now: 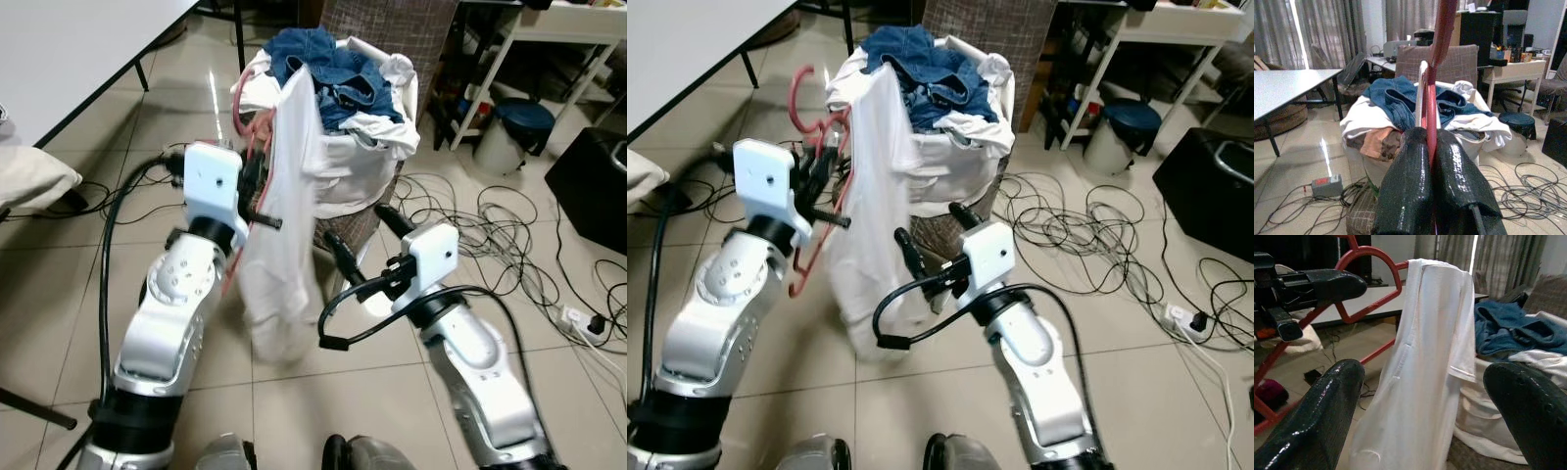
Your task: Hang hanger
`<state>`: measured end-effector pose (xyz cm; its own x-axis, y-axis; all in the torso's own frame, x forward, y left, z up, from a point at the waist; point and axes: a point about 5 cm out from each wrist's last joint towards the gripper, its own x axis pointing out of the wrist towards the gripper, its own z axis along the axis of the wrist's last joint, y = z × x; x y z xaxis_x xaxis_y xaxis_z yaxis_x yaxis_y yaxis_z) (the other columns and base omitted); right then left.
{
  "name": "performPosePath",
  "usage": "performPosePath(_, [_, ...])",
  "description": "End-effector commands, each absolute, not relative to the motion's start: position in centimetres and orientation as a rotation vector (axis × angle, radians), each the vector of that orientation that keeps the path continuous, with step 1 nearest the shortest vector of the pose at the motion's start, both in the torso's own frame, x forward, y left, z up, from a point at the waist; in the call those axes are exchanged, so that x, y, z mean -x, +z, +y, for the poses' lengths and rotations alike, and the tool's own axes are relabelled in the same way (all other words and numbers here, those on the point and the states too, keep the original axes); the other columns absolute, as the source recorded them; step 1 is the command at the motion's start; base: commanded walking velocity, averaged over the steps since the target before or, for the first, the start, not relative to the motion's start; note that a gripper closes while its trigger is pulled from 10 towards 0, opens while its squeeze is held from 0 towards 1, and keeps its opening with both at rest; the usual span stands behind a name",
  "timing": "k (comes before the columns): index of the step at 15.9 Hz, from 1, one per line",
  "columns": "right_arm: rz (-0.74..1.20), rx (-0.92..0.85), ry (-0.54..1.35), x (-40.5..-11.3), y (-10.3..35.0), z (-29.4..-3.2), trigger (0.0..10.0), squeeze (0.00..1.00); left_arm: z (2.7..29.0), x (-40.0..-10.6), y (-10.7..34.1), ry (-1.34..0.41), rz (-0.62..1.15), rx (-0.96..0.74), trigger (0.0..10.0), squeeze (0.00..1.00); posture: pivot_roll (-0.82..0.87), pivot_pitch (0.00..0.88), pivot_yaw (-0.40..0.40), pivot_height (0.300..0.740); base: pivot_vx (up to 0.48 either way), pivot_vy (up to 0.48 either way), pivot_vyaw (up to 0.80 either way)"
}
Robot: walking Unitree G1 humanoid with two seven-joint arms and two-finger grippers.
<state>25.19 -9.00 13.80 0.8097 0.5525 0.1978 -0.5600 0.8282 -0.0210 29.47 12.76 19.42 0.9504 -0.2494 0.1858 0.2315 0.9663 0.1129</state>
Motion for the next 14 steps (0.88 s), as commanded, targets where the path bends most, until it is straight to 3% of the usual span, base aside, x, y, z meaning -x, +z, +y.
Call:
performPosePath(1, [-0.185, -0.042, 0.611, -25.5, 12.9, -8.6, 10.0, 1.00, 12.2, -29.0, 20.8, -0.257, -0.262, -0.073, 10.0, 0.00, -0.10, 0.117, -0.043, 0.740, 0.000, 0.000, 0.00])
performPosePath(6, [-0.121, 0.042, 0.645, -27.0, 10.7, -7.1, 10.0, 1.00, 10.6, -27.5, 24.0, -0.340, -0.347, 0.039, 10.0, 0.00, -0.07, 0.122, -0.059, 0.740, 0.000, 0.000, 0.00])
performPosePath(12, [-0.196, 0.040, 0.599, -29.3, 11.8, -6.3, 10.0, 1.00, 9.7, -26.9, 25.7, -0.425, -0.379, 0.048, 10.0, 0.00, -0.05, 0.125, -0.049, 0.740, 0.000, 0.000, 0.00])
performPosePath(13, [-0.212, 0.048, 0.578, -29.7, 12.0, -6.3, 10.0, 0.70, 9.6, -26.8, 26.0, -0.438, -0.378, 0.060, 10.0, 0.00, -0.05, 0.123, -0.045, 0.740, 0.000, 0.000, 0.00])
performPosePath(14, [-0.221, 0.065, 0.530, -30.2, 12.1, -6.4, 10.0, 0.00, 9.5, -26.8, 26.3, -0.443, -0.385, 0.064, 10.0, 0.00, -0.05, 0.121, -0.044, 0.740, 0.000, 0.000, 0.00])
